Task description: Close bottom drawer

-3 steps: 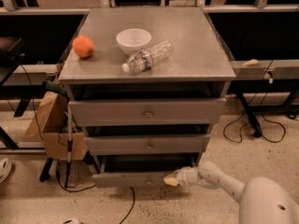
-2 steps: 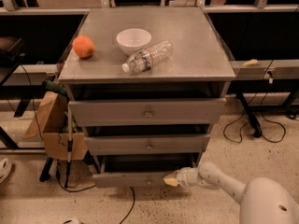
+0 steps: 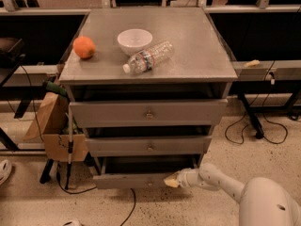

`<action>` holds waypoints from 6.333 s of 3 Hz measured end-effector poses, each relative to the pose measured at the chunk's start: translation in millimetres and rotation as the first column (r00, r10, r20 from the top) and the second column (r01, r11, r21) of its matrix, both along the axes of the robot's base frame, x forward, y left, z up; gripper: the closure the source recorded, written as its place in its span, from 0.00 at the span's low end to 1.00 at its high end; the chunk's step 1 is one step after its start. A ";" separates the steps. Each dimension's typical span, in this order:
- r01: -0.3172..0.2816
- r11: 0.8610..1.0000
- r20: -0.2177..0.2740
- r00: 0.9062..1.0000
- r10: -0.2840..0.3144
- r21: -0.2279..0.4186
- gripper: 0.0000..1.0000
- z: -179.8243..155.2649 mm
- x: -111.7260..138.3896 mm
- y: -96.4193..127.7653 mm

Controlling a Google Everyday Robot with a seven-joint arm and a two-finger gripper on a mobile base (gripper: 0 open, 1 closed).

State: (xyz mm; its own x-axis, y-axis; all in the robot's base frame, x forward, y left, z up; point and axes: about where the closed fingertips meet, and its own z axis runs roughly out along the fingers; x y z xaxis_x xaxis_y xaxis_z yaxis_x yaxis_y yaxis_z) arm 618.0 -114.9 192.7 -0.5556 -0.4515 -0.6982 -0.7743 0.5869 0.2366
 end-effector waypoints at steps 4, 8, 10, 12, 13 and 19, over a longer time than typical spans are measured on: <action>0.018 1.000 -0.010 1.000 -0.018 -0.004 0.00 0.3 -9.9 2.2; 0.033 0.999 0.023 0.999 -0.032 -0.022 0.89 13.4 42.7 10.4; 0.033 0.999 0.024 0.999 -0.032 -0.023 0.55 14.4 39.6 10.8; 0.036 0.999 0.027 0.999 -0.035 -0.025 0.08 14.7 42.2 11.8; 0.036 0.999 0.027 0.999 -0.035 -0.025 0.00 19.1 33.4 11.4; 0.032 0.999 0.015 0.999 -0.032 -0.020 0.00 15.4 18.9 12.2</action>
Offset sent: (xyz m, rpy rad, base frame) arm 0.1275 0.0023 0.0317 -0.0564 -0.0798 -0.0939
